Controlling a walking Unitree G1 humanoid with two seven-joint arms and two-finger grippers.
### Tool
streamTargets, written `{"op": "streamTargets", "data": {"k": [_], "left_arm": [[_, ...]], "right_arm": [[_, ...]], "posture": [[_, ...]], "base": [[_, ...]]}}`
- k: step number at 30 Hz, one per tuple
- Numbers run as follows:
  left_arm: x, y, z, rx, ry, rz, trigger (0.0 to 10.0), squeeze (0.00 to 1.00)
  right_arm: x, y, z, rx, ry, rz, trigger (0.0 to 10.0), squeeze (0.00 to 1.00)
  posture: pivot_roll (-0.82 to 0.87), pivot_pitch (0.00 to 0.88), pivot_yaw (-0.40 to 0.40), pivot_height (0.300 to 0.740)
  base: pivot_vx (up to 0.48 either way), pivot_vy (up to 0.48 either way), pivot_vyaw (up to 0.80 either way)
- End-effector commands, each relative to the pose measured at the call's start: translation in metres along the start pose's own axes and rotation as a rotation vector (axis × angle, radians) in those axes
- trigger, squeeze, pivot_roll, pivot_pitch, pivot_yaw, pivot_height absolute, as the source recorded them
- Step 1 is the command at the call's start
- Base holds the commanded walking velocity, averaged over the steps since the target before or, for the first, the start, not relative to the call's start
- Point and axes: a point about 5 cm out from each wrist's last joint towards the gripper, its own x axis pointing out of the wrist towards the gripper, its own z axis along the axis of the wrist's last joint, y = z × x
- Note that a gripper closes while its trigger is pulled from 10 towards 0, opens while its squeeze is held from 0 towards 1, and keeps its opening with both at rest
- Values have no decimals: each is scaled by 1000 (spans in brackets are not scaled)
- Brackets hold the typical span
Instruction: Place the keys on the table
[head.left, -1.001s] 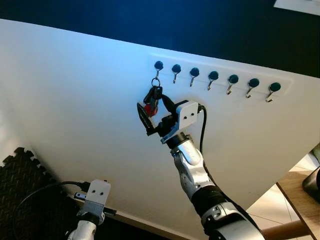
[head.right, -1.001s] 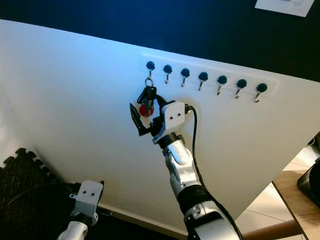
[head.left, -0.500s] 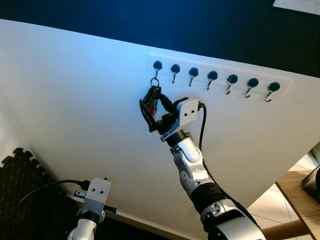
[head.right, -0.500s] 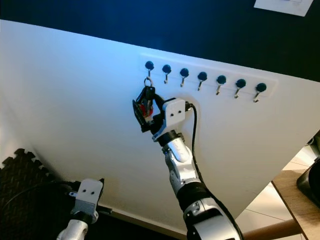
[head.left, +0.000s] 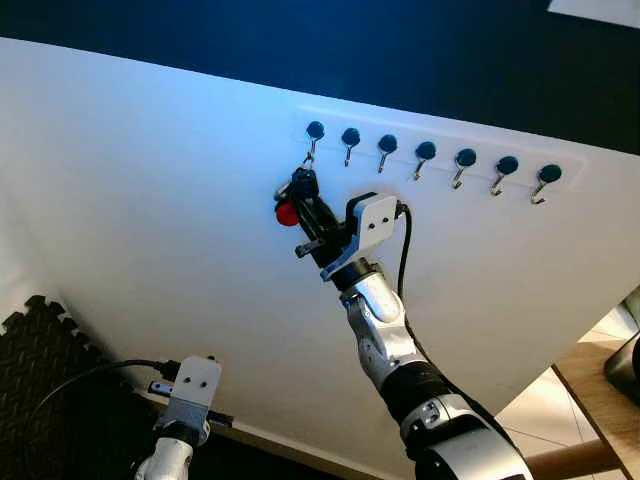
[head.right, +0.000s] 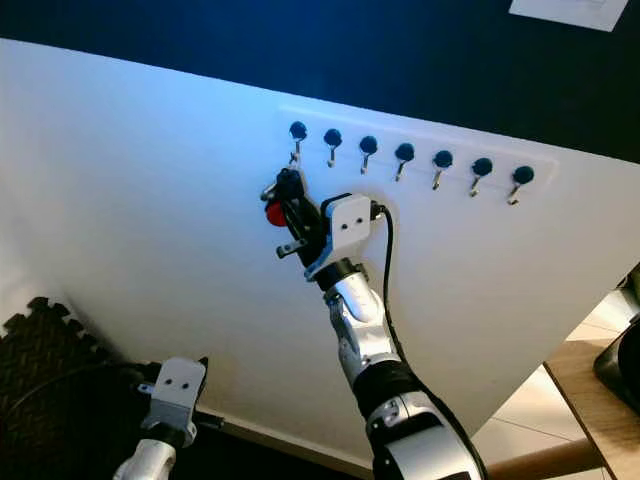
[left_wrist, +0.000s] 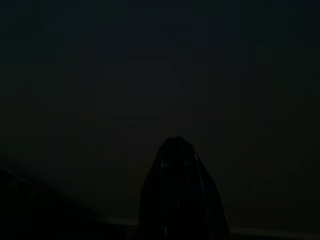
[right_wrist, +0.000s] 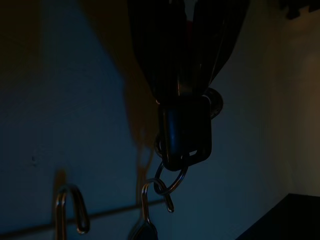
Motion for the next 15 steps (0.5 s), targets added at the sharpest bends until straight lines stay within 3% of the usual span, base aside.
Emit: {"op": "streamTargets", "data": {"k": [1,15], "left_arm": [[-4,0,-4,7,24,-3,10000,0],[-3,0,-4,5,22,-6,10000,0]], "right_arm": [[26,47,9,131,-72,66,0,0],[31,45,23,121,-155,52,0,0]], "posture": [[140,63,-110,740],[138,65,-109,740]], "base": [[0,0,0],[0,0,0]]}}
